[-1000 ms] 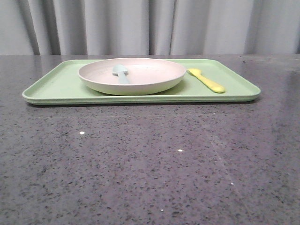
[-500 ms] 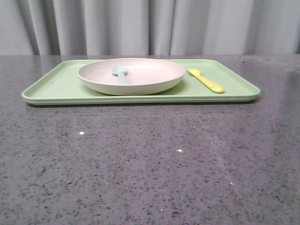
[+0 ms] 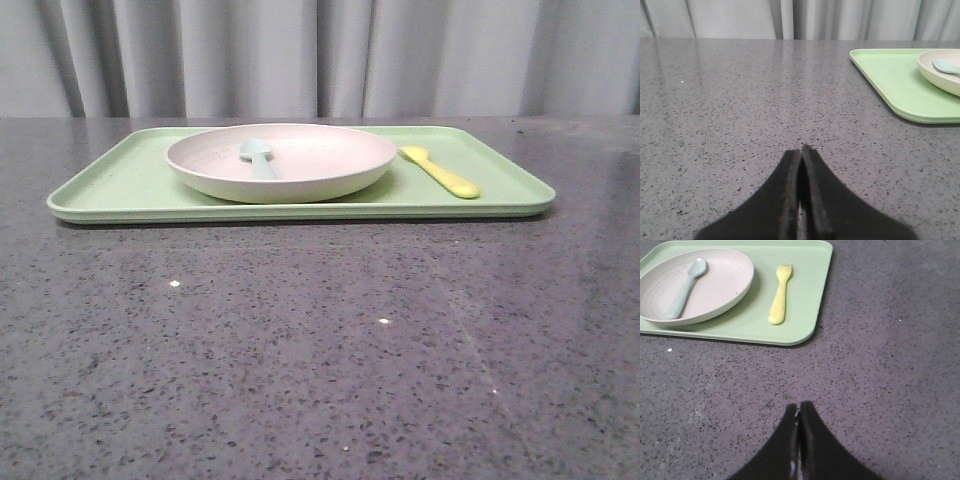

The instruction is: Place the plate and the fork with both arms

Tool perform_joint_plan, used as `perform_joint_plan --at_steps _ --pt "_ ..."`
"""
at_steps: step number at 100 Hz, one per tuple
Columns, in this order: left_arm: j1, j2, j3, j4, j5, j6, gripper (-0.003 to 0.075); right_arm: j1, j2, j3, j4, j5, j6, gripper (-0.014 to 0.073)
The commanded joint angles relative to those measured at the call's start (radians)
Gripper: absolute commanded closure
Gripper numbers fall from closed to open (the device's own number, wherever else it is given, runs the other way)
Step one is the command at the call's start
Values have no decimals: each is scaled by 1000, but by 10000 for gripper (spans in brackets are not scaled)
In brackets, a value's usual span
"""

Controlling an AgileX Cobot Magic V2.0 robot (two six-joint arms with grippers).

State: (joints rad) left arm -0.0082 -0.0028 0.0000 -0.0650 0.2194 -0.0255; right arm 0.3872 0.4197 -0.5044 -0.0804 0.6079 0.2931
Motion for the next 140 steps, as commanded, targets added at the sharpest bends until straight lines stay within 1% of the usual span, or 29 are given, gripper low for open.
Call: perform_joint_plan --at_steps 1,55,64,71,80,93,100,125,140 --pt "1 -32 13 -9 -81 -3 741 -1 9 -25 -21 -75 -3 661" --pt "1 -32 13 -9 -81 -3 741 -1 9 -23 -24 -74 -3 661" --pt "1 -32 13 -9 -81 -3 741 -5 8 -23 -41 -88 -3 661" --pt "1 -32 13 -9 -81 -3 741 -15 1 -13 -57 -124 -3 661" --pt "1 -32 13 -9 -81 -3 741 -51 -20 32 -63 -235 -3 661" --pt "1 -32 13 -9 -81 -3 741 -138 -86 136 -63 -434 -3 661" --pt "1 -32 13 -9 -81 -3 741 -177 -130 192 -63 -495 -3 661" --pt "1 -32 13 -9 -81 -3 741 -328 -283 322 -63 -505 -3 661" --pt "1 -32 13 -9 -81 -3 741 -373 -350 379 -63 -521 -3 661"
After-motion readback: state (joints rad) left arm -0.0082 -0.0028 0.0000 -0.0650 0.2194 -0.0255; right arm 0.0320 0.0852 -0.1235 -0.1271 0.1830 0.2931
